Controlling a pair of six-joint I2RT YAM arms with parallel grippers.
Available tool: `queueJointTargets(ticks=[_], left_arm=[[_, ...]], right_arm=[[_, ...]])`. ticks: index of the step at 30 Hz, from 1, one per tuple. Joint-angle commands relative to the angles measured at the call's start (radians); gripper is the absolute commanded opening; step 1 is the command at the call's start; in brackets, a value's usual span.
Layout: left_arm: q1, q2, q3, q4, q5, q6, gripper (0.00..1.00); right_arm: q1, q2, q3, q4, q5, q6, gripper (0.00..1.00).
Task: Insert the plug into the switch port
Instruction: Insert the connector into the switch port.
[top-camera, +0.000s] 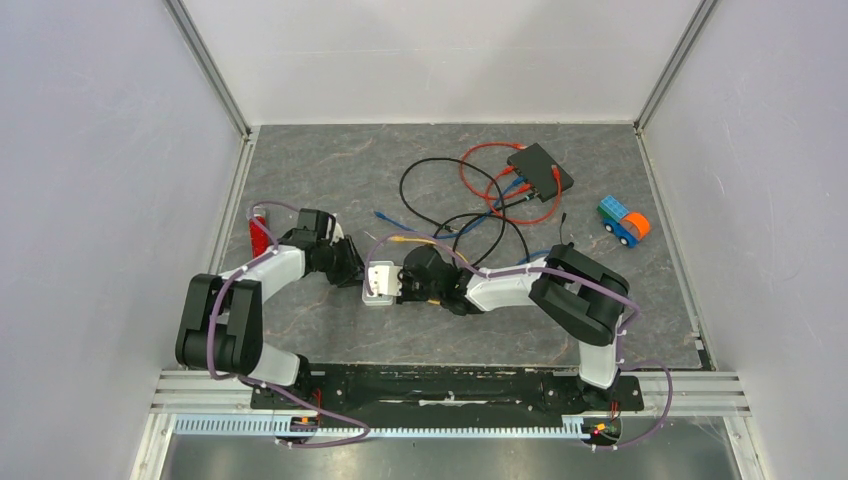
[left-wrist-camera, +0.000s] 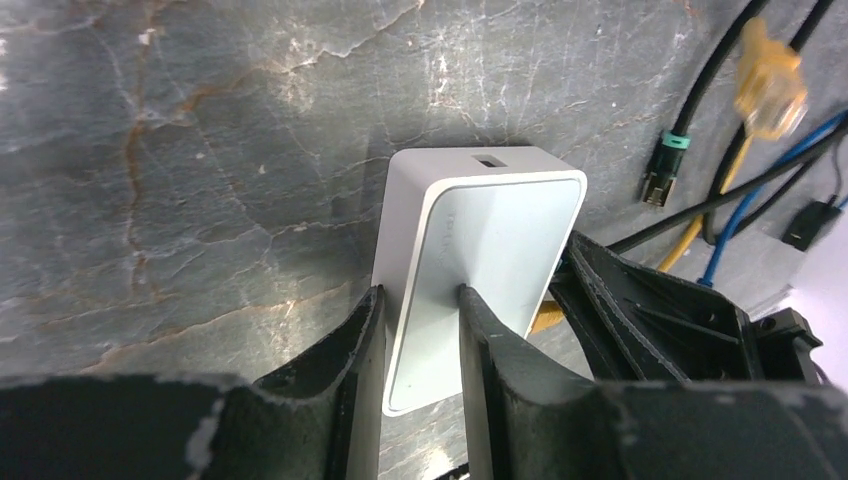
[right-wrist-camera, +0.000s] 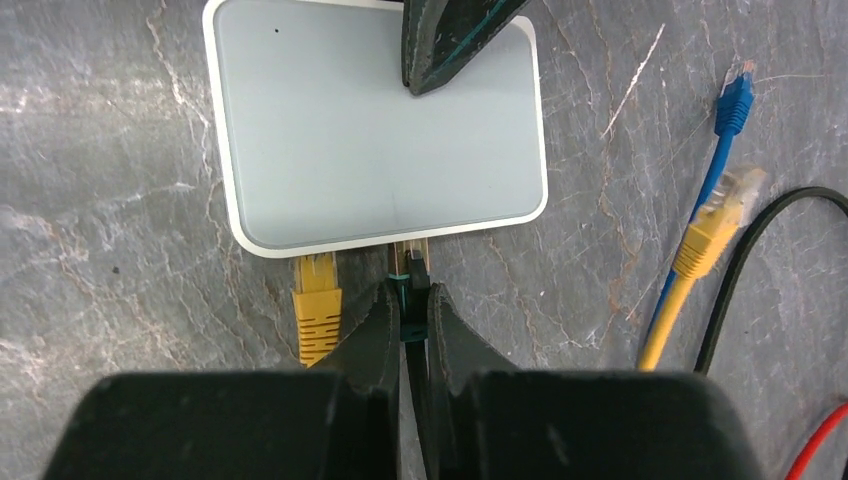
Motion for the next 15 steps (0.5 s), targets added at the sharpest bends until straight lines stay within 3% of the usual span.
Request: queueJointTargets(ticks=[1, 6, 10, 13, 15], left_arm=[[-0.064, -0.047, 0.072, -0.142, 0.014, 0.015, 0.36], [-0.036, -0.106, 0.117, -0.208, -0.123, 0.033, 0.42], [-0.032, -0.167, 0.138, -0.231, -0.208, 0.044, 0.46], [-0.032, -0.216, 0.152, -0.241, -0.227, 0.072, 0.55], [-0.032, -0.244, 0.162, -0.249, -0.194, 0.105, 0.66]], right_arm=[[0.051, 0.007, -0.005, 0.257, -0.075, 0.127, 0.03], [0.051, -0.011, -0.021, 0.235, -0.001, 0.172, 0.12], [0.048, -0.057, -0.028, 0.202, 0.047, 0.219, 0.35], [0.024, -0.144, -0.092, 0.230, 0.029, 0.262, 0.44], [-0.004, -0.209, -0.119, 0.209, -0.063, 0.279, 0.49]])
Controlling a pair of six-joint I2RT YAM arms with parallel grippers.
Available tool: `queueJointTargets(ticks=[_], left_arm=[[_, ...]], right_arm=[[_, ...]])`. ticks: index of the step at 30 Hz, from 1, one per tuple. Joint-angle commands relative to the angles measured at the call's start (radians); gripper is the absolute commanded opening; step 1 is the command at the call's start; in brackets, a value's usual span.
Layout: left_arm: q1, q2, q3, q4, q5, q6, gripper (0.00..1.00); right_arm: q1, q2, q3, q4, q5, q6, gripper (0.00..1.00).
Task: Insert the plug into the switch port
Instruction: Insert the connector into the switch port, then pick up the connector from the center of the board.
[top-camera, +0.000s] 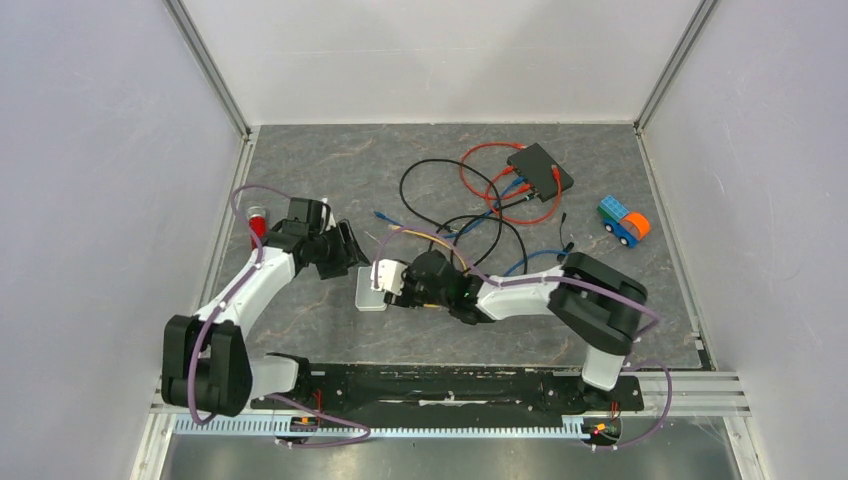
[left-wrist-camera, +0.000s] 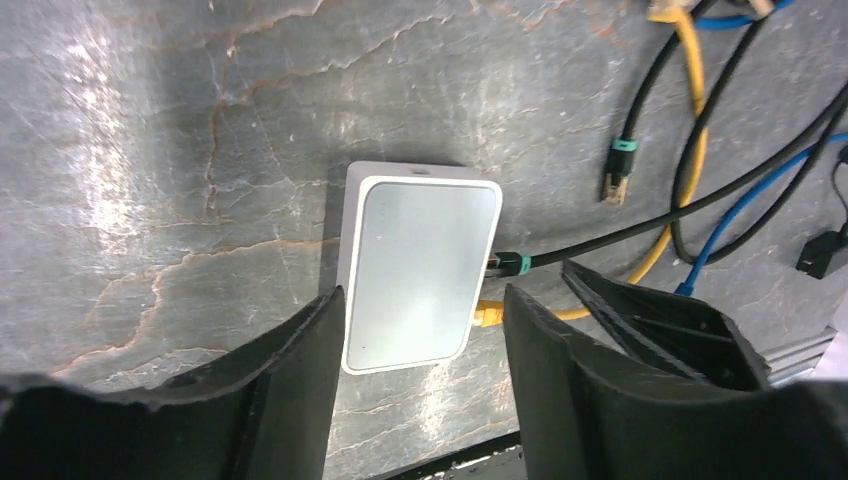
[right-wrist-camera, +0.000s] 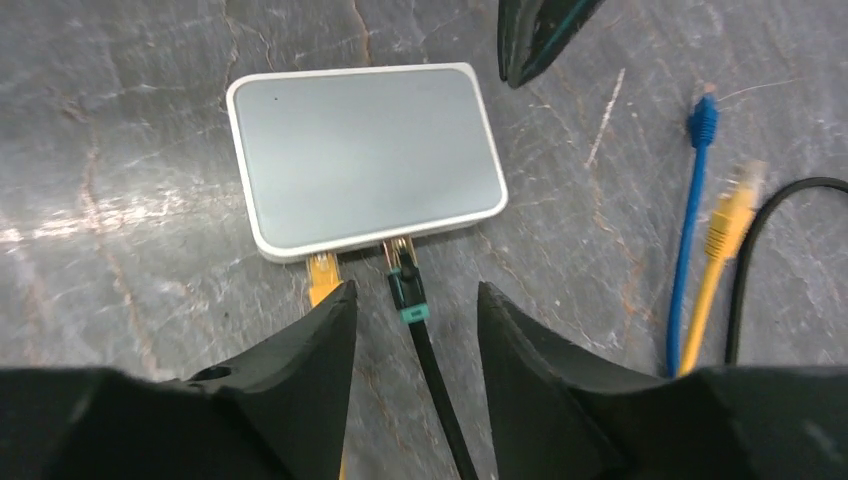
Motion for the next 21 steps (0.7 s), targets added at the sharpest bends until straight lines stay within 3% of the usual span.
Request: queueJointTargets(ticks=[1, 4, 9, 15, 21], left_arm=[[-0.003, -0.082, 0.056, -0.026, 0.027, 0.109, 0.68], [-0.003, -0.136, 0.048, -0.022, 0.102, 0.148, 0.75], [-0.005, -0.187, 0.006, -0.019, 0.128, 0.186, 0.76], [-0.012, -0.210, -0.022, 0.007, 0.187, 0.184, 0.74], [-0.023, -0.229, -0.026, 0.006, 0.183, 0.186, 0.73]], right_arm=[[-0.055, -0.194, -0.062, 0.043, -0.126, 0.069, 0.51], [-0.097, -0.330, -0.171, 0.020, -0.250, -0.030, 0.54], [-0.190, -0.563, -0.379, -0.109, -0.469, -0.495, 0.55], [-0.313, -0.605, -0.326, -0.492, -0.521, -0.694, 0.53], [-0.374, -0.578, -0.339, -0.551, -0.493, -0.765, 0.52]])
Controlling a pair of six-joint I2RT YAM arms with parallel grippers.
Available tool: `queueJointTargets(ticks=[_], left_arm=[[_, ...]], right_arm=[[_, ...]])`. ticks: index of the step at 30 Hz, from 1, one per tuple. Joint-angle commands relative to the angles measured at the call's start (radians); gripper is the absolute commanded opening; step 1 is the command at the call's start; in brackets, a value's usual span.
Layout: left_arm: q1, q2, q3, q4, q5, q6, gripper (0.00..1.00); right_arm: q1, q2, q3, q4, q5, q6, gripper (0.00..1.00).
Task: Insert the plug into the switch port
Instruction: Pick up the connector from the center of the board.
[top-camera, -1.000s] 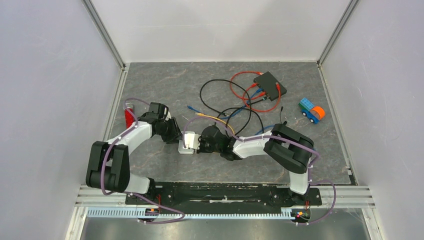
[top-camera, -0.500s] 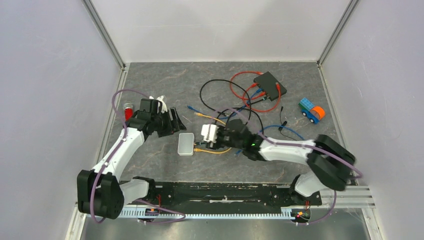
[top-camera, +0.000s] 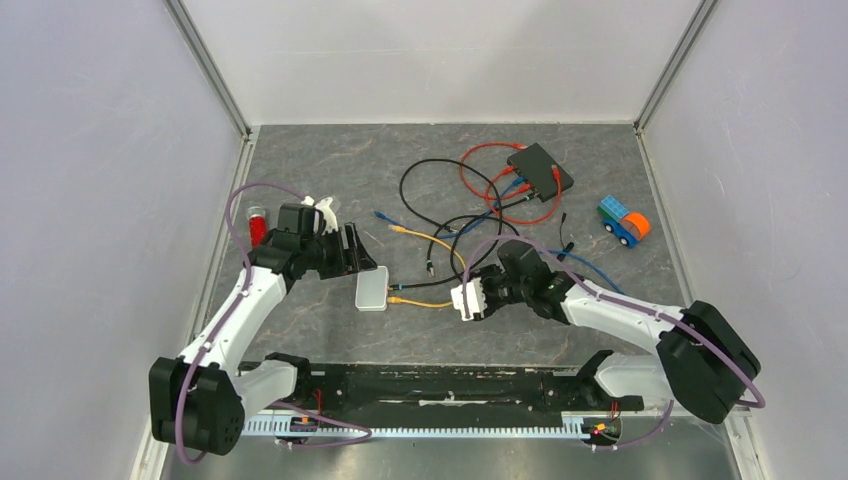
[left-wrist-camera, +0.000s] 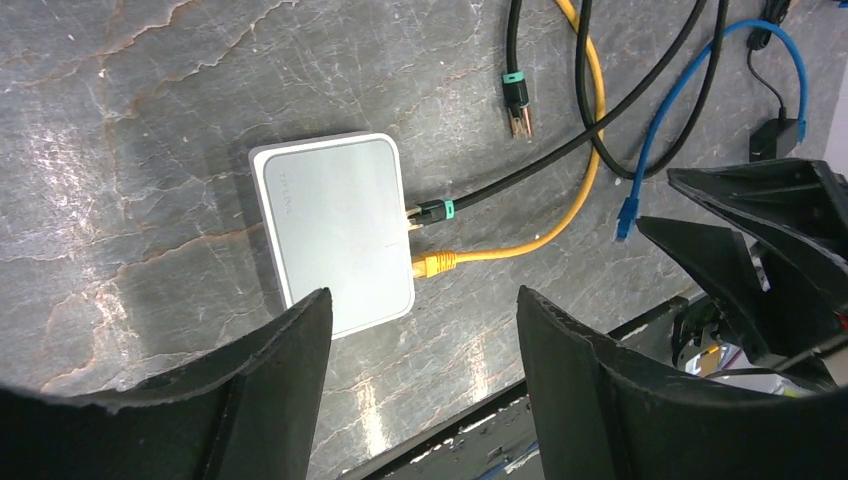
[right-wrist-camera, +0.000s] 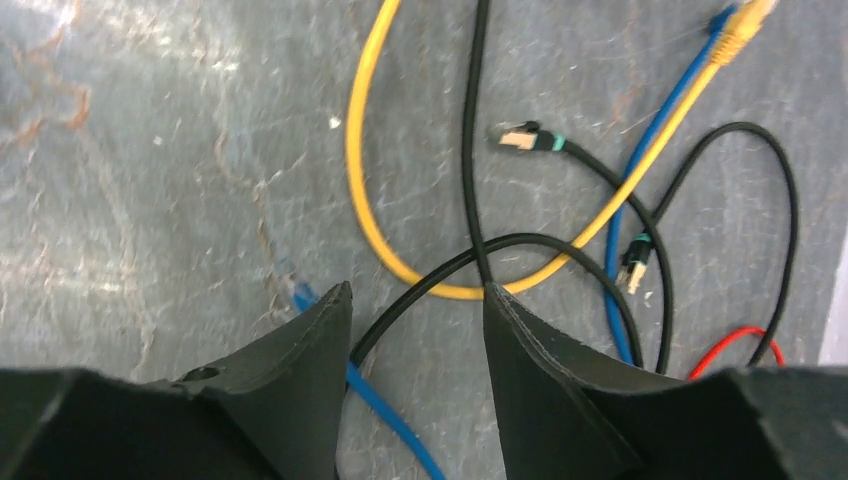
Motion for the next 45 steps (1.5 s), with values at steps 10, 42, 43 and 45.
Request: queueJointTargets(ticks=[10, 42, 43, 45], left_arm=[[-0.015, -0.043, -0.004, 0.019, 0.030, 0.052, 0.73], [-0.069, -0.067, -0.020, 0.146, 0.221, 0.036, 0.68], [-0.081, -0.071, -0.022, 0.166, 0.227, 0.023, 0.68], [-0.115, -0.076, -0.029, 0.207, 0.238, -0.006, 0.67]], right_arm=[[-0.041, 0.084, 0.066, -0.256, -0.034, -0.217, 0.48], [-0.070, 0.173, 0.272, -0.335, -0.128, -0.113, 0.00], [-0.074, 0.178, 0.290, -0.347, -0.138, -0.092, 0.00], [-0.088, 0.193, 0.334, -0.385, -0.170, -0.067, 0.00]])
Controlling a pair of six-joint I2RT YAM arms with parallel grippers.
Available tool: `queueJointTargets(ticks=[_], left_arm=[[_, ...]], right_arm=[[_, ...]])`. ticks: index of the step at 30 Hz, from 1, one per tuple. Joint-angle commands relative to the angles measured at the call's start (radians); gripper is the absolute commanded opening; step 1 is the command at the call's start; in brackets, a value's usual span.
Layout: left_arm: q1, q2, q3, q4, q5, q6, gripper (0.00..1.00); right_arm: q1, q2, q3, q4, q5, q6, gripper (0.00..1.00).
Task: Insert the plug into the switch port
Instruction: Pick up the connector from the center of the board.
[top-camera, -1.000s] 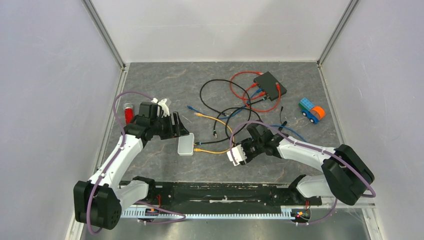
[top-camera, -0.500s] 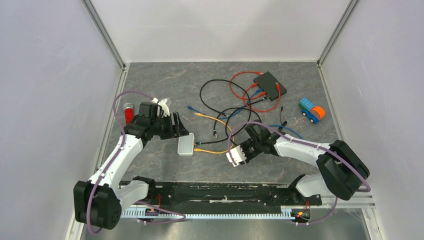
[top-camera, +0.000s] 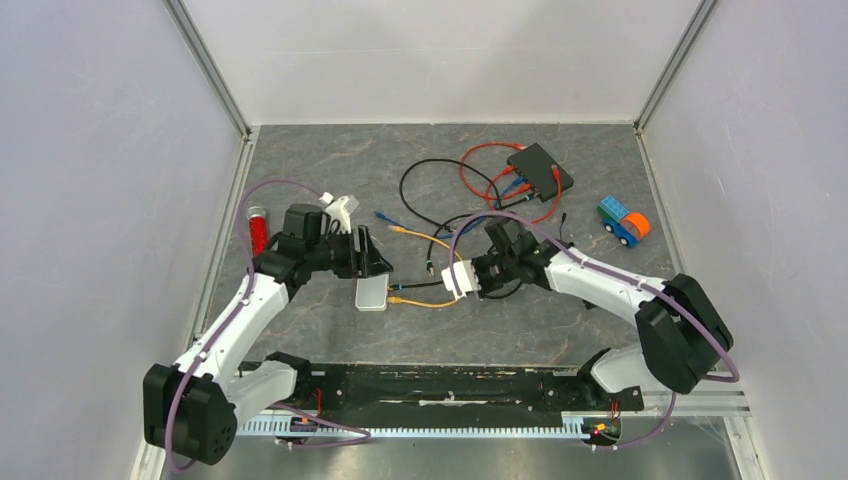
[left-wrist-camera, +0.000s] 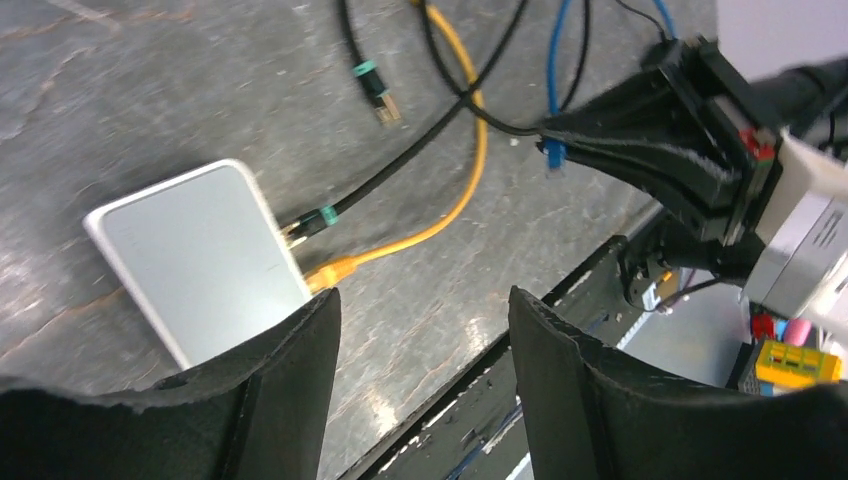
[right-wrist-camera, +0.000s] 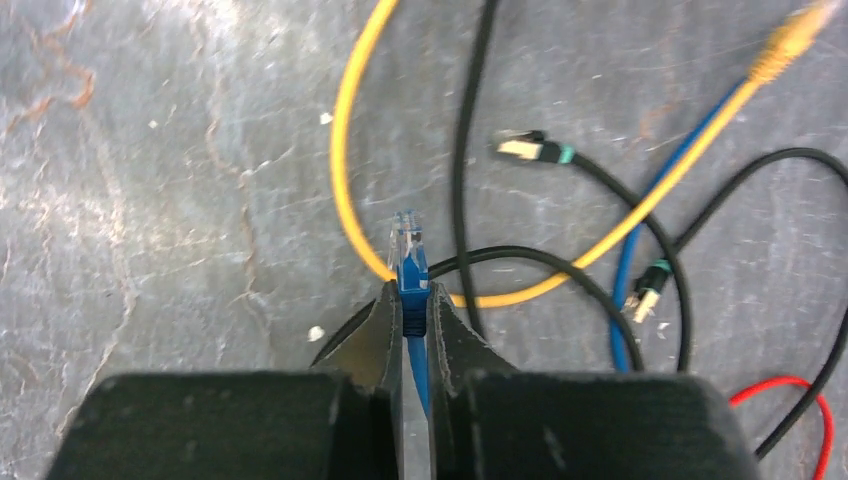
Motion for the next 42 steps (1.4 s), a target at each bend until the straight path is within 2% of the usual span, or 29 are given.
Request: queueJointTargets(ticks=[1, 8, 13, 17, 25, 42], left_arm=[[-0.073, -0.031, -0.013, 0.141, 0.079, -0.051, 0.67], [-0.263, 0.023, -0.019, 0.312, 0.014, -0.145, 0.66], [-0.320, 0.084, -0.050, 0.442, 0.017, -0.169, 0.64], [-0.345, 0.108, -0.065, 0.518, -0.015, -0.160, 0.63], [-0.391, 0.180, -0.084, 0.694, 0.012, -0.155, 0.60], [-0.421, 0.245, -0.084, 0.743, 0.007, -0.109, 0.50]], right_arm=[[-0.030, 0.030, 0.124, -0.083, -0.104, 0.090, 0.00], [-0.052, 0.086, 0.238, -0.167, -0.171, 0.182, 0.00], [-0.066, 0.097, 0.262, -0.186, -0.227, 0.217, 0.00], [-0.078, 0.102, 0.282, -0.195, -0.272, 0.253, 0.00], [-0.085, 0.117, 0.323, -0.224, -0.307, 0.295, 0.00], [-0.086, 0.145, 0.366, -0.257, -0.332, 0.332, 0.00]])
